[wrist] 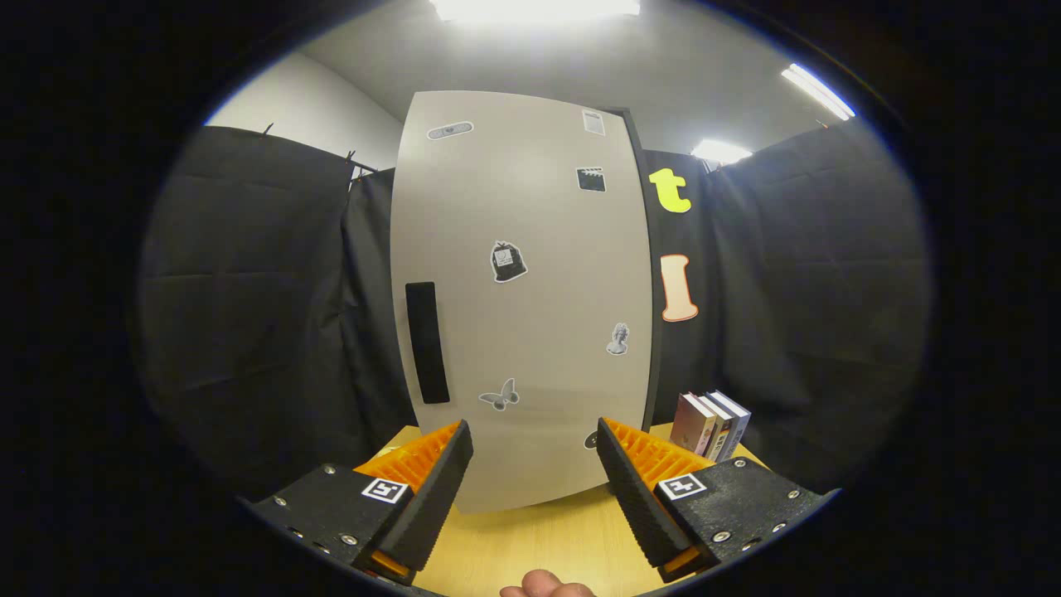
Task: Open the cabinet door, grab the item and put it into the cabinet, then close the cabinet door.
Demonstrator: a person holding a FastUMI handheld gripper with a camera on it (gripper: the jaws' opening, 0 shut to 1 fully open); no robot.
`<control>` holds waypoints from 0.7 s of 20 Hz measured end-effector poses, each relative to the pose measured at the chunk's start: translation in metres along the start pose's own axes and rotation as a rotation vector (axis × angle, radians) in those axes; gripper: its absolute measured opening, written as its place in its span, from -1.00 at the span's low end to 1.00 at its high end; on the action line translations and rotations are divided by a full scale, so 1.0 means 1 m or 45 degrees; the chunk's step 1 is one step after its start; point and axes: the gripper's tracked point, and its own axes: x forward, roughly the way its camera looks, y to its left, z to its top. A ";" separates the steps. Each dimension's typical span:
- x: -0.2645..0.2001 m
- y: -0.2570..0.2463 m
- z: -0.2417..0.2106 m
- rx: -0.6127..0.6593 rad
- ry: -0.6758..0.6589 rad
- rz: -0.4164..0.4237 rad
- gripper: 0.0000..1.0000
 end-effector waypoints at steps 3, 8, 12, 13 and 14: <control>0.012 -0.002 0.000 0.020 -0.001 0.016 0.87; 0.034 -0.006 -0.010 0.031 0.003 0.028 0.87; 0.049 -0.003 -0.019 0.043 0.010 0.062 0.87; 0.054 -0.001 -0.022 0.046 0.014 0.072 0.87; 0.059 0.000 -0.023 0.048 0.017 0.087 0.87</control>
